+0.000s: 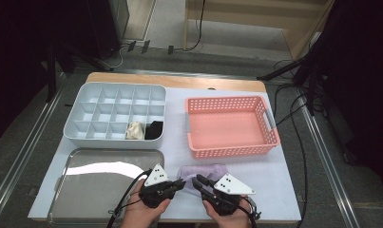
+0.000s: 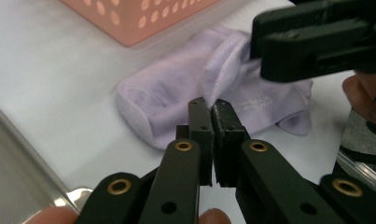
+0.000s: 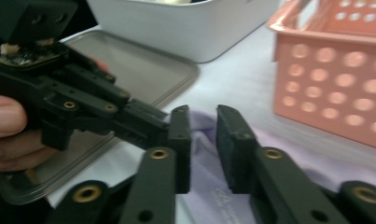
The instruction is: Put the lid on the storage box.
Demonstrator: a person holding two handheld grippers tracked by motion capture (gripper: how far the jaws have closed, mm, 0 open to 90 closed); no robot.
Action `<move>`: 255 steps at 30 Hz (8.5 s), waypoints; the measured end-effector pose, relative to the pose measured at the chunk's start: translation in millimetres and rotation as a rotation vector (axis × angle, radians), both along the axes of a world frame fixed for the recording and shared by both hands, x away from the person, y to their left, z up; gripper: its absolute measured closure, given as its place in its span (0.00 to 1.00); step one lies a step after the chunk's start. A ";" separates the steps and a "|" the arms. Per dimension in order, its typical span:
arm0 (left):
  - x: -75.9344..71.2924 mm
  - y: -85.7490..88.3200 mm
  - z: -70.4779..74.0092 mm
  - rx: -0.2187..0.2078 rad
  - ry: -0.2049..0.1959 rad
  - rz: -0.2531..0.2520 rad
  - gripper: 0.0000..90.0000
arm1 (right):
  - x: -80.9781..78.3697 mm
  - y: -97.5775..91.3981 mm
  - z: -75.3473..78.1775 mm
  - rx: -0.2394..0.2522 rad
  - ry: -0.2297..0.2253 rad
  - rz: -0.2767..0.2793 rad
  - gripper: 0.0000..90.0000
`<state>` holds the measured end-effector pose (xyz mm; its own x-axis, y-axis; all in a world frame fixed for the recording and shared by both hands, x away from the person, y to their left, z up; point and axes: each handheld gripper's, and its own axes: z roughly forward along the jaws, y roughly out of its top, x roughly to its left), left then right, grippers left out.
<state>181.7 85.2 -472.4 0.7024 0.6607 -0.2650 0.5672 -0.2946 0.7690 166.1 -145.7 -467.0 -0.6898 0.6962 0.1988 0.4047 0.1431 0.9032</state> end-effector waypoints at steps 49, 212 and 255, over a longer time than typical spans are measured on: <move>8.1 3.2 -1.4 0.008 0.056 0.041 0.95 | -29.7 -73.3 -17.3 -0.144 0.152 -0.402 0.98; 23.5 8.9 18.9 -0.031 0.079 0.196 0.91 | 8.2 14.4 3.5 -0.045 0.162 -0.068 0.95; 22.0 -16.5 7.4 0.010 0.093 0.115 0.60 | 11.0 -12.7 -17.7 -0.056 0.232 -0.153 0.95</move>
